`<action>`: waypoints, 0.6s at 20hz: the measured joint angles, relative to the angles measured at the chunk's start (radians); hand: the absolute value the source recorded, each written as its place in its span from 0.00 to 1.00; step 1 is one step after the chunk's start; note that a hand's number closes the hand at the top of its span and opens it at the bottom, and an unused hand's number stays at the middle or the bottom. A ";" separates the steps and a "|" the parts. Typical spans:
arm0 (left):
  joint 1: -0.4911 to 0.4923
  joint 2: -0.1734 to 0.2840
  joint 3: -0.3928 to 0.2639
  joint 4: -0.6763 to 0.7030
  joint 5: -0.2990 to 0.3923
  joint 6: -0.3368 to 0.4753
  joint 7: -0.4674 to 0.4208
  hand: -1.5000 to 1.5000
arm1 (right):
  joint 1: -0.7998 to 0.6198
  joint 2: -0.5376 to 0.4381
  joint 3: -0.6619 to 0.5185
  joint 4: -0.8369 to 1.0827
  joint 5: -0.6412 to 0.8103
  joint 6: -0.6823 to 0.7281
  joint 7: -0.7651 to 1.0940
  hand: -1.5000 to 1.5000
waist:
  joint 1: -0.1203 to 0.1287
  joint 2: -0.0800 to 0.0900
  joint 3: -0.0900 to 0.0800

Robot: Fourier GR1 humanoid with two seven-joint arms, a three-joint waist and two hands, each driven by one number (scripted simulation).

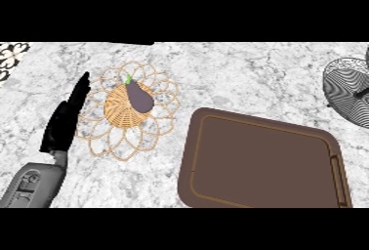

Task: Pick the croissant from the tray and place it in the tiered basket

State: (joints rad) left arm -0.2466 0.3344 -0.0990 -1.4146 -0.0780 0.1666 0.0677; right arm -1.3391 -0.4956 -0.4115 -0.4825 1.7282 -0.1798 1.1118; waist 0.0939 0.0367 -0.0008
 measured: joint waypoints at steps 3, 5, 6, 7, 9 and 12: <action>0.005 0.005 0.008 0.000 0.002 -0.003 -0.001 0.50 | -0.011 -0.048 0.005 0.064 0.045 0.033 0.004 1.00 | -0.010 -0.004 0.000; 0.013 0.005 0.011 0.003 -0.002 0.001 -0.005 0.50 | -0.010 -0.069 0.007 0.101 0.067 0.051 0.005 1.00 | -0.017 -0.007 0.000; 0.008 0.009 0.014 0.002 -0.002 -0.002 0.000 0.50 | -0.010 -0.077 0.006 0.117 0.076 0.055 0.005 1.00 | -0.019 -0.007 0.000; 0.010 0.010 0.017 -0.002 0.000 -0.004 0.004 0.50 | -0.015 -0.090 0.005 0.132 0.082 0.063 0.003 1.00 | -0.021 -0.009 0.001; 0.024 0.010 0.022 -0.015 0.004 -0.004 0.005 0.50 | -0.026 -0.106 0.000 0.156 0.090 0.077 -0.001 1.00 | -0.024 -0.012 0.001; 0.025 0.012 0.034 -0.001 0.004 -0.006 -0.009 0.50 | -0.027 -0.122 -0.017 0.185 0.082 0.083 -0.020 1.00 | -0.034 -0.014 0.001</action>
State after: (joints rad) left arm -0.2211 0.3464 -0.0649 -1.4160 -0.0744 0.1603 0.0590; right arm -1.3661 -0.6176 -0.4282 -0.2970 1.8100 -0.0969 1.0915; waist 0.0598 0.0226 0.0000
